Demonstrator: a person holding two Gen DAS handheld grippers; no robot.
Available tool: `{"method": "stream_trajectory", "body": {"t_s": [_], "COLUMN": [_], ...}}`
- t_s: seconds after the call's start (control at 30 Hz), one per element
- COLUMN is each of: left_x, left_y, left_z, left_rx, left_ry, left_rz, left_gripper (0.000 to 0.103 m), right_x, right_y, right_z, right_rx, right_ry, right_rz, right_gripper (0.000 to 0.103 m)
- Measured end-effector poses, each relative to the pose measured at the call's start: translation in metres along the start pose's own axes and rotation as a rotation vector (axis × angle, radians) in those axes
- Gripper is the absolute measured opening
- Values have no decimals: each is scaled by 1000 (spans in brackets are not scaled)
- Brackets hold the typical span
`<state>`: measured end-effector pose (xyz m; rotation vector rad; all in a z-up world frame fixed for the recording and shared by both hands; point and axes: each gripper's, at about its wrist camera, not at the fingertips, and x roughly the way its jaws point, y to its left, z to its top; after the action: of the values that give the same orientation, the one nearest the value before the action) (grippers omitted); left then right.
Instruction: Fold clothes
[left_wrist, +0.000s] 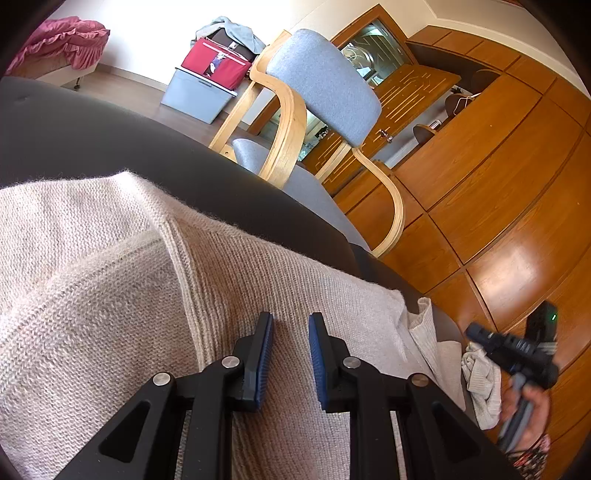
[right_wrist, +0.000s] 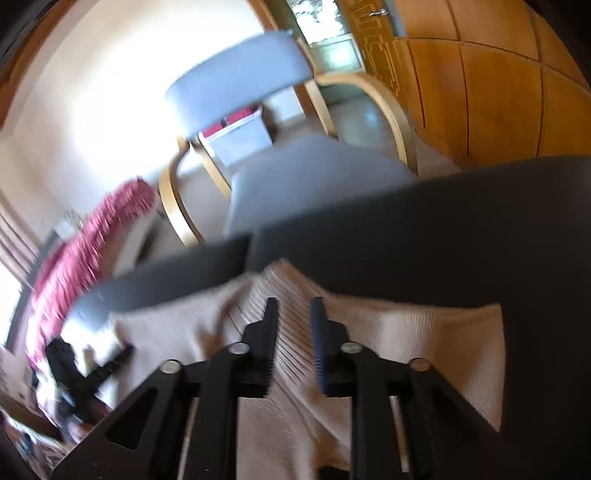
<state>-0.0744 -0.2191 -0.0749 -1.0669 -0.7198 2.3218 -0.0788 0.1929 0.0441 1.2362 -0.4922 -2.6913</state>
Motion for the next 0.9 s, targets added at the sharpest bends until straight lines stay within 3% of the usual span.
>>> {"method": "stream_trajectory", "body": {"t_s": [0.03,0.13,0.2,0.43,0.47,0.53,0.7,0.9], "left_x": [0,-1,-2,-3,-3,-3,-8,-1], "left_y": [0,0,0,2,2,4,2,-53], "left_z": [0,1,1,2,2,2,1,-10], "left_rx": [0,0,-1,-7,-7,-9,0,143], "left_ry": [0,1,2,2,2,3,-15,60], "left_rz": [0,1,0,-7,-8,-10,-19,-122], "left_gripper": [19,19,19,19,19,19,19,22], "right_x": [5,20,31,57,61,68,61,58], "right_y": [3,24,39,28,26,22,9,1], "right_z": [-5,-21,-29,-32,-32,-33,-35,-43], "right_rx": [-34,-177,-269,-262,-262,-252,-145,-55], "right_ry": [2,-2,-1,38,44,53,37,16], "right_rz": [-7,-58,-105,-155,-163,-172,-10,195], "right_gripper": [40,51,51,50,46,16,13,13]}}
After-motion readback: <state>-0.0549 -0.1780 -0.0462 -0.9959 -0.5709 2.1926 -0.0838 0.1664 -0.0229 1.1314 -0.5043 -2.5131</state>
